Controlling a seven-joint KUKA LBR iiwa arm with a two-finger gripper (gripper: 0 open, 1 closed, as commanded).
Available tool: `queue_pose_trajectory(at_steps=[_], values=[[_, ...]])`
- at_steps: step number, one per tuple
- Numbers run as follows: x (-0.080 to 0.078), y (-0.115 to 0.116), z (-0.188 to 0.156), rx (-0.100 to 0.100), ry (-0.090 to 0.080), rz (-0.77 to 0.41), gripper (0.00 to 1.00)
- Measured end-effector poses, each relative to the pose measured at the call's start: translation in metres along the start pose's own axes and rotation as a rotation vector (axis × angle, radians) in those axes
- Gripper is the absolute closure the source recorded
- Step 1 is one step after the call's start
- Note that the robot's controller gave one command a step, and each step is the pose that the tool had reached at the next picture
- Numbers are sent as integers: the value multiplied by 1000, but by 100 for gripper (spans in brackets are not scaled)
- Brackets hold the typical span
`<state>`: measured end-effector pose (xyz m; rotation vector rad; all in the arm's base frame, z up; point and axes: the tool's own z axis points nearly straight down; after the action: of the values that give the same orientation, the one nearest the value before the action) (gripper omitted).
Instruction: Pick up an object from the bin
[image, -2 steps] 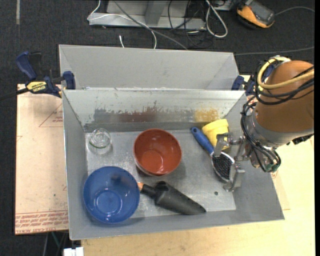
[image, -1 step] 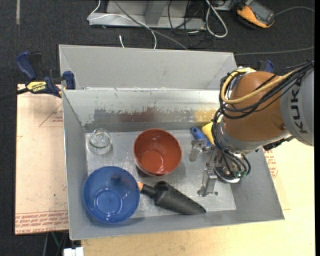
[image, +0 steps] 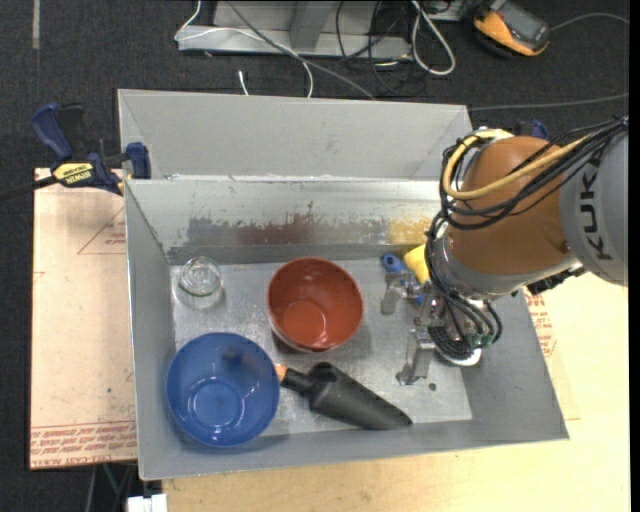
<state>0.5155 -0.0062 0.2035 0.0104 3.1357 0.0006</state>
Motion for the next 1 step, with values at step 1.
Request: queue_pose_trajectory(at_steps=[1], values=[[-3,-17,6,-2,0,-299,100]])
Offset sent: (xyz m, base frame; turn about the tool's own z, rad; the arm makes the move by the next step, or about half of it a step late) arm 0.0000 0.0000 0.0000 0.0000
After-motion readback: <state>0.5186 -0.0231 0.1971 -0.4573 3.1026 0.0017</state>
